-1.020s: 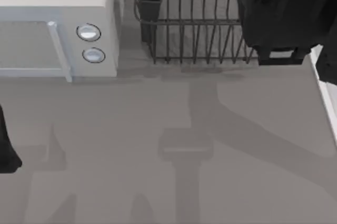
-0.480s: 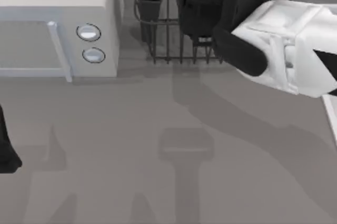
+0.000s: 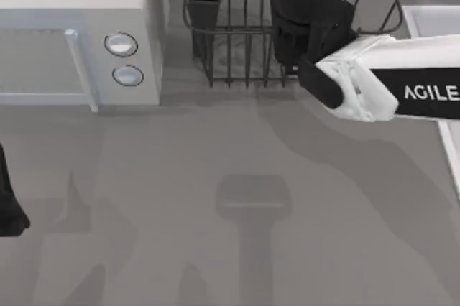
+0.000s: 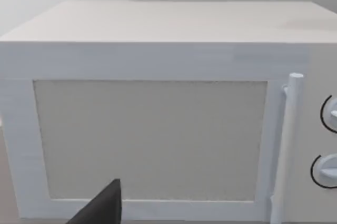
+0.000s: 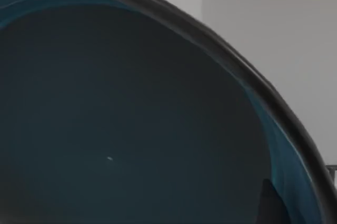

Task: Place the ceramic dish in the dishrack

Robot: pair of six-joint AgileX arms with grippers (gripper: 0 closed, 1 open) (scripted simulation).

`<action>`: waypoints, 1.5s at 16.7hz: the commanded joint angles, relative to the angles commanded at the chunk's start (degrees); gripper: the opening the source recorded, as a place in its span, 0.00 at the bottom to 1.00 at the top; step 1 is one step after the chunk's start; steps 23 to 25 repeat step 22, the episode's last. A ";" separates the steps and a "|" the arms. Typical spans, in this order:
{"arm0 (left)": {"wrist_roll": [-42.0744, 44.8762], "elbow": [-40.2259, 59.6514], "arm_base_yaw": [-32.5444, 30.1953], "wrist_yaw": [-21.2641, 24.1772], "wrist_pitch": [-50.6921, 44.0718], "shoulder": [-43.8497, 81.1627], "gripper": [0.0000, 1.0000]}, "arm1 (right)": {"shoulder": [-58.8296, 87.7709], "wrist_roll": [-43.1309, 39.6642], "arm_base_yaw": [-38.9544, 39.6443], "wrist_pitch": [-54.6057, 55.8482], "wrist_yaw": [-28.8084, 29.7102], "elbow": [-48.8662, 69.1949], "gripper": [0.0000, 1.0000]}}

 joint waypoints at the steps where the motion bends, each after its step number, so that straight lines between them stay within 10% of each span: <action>1: 0.00 0.00 0.00 0.00 0.00 0.00 1.00 | 0.00 0.00 0.00 0.00 0.00 0.00 0.00; 3: 0.00 0.00 0.00 0.00 0.00 0.00 1.00 | 0.00 0.00 0.00 0.00 0.00 0.00 0.00; 16: 0.00 0.00 0.00 0.00 0.00 0.00 1.00 | 0.00 0.00 0.00 0.00 0.00 0.00 0.98; 25: 0.00 0.00 0.00 0.00 0.00 0.00 1.00 | 0.00 0.00 0.00 0.00 0.00 0.00 1.00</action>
